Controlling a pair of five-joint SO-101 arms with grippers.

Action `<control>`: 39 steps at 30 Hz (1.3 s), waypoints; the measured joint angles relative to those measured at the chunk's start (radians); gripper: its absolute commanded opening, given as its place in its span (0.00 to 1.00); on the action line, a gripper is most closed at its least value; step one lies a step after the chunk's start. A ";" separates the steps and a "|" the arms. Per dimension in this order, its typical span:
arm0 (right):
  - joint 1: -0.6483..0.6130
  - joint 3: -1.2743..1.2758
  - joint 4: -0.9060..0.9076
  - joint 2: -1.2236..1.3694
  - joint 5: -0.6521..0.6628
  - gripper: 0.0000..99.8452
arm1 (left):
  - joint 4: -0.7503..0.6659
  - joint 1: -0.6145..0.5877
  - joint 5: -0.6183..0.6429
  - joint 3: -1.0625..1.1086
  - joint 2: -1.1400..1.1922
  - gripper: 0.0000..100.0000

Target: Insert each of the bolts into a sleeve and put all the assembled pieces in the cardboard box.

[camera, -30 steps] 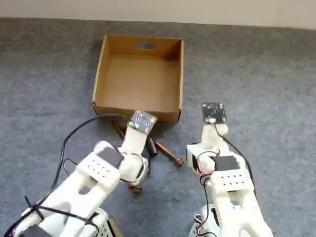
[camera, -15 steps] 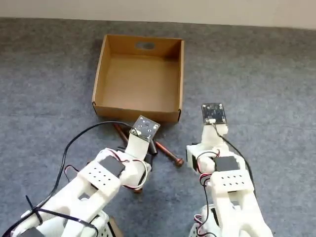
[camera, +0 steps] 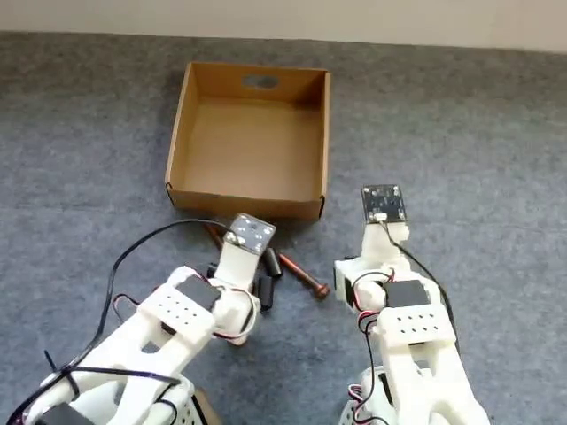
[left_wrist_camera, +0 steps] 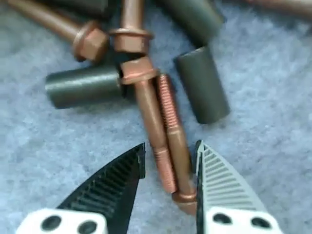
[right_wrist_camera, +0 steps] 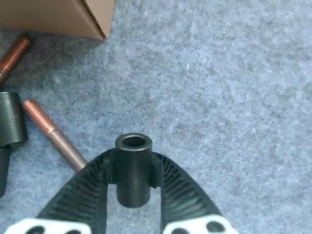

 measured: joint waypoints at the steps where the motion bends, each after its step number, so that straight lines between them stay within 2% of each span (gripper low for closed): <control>1: 0.000 0.000 0.000 0.000 0.000 0.01 | 0.000 -0.034 0.000 -0.008 0.000 0.17; 6: 0.000 0.000 0.000 0.000 0.000 0.01 | 0.000 -0.155 0.000 -0.034 0.000 0.17; 16: 0.000 0.000 0.000 0.000 0.000 0.01 | 0.009 -0.167 0.000 -0.037 0.000 0.17; 22: 0.000 0.000 0.000 0.000 0.000 0.01 | 0.184 -0.169 -0.072 -0.135 0.000 0.17; 25: 0.000 0.000 0.000 0.000 0.000 0.01 | 0.281 -0.140 -0.110 -0.152 0.000 0.17; 31: 0.000 0.000 0.000 0.000 0.000 0.01 | 0.302 -0.026 -0.126 -0.123 0.000 0.17; 35: 0.000 0.000 0.000 0.000 0.000 0.01 | 0.296 0.003 -0.124 -0.103 0.000 0.17; 39: 0.000 0.000 0.000 0.000 0.000 0.01 | 0.195 0.005 -0.124 -0.029 0.000 0.17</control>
